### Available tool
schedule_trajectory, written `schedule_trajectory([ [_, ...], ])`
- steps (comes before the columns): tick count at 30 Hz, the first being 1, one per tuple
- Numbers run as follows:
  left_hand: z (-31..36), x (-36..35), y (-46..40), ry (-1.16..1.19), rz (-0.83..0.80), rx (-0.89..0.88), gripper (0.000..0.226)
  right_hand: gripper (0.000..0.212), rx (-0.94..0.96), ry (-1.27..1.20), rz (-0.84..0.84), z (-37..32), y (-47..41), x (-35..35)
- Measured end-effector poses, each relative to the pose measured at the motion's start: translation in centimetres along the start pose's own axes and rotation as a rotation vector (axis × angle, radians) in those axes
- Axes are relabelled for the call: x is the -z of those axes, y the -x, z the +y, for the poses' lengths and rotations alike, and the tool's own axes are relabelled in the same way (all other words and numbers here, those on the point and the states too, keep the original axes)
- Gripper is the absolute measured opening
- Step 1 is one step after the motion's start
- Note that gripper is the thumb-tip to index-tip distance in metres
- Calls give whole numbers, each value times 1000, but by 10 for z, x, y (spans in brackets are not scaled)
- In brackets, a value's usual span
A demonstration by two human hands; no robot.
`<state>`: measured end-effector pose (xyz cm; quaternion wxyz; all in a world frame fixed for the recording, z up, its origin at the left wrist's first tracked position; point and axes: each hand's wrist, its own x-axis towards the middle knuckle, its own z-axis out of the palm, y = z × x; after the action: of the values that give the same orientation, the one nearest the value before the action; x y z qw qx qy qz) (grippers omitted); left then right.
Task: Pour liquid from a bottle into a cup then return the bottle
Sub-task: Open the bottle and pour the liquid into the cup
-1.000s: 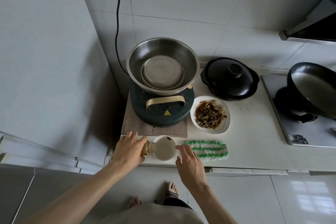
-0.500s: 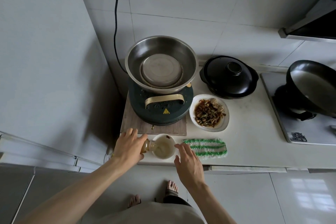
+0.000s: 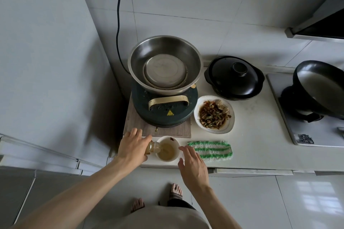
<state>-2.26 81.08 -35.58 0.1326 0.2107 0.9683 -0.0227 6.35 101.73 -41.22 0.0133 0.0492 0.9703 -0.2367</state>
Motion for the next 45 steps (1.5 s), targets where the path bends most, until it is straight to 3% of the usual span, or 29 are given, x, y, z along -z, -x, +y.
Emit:
schedule_trajectory([
  [45, 3, 9, -9, -167, -40, -39, 66, 45, -24, -11, 20, -2, 2, -5],
])
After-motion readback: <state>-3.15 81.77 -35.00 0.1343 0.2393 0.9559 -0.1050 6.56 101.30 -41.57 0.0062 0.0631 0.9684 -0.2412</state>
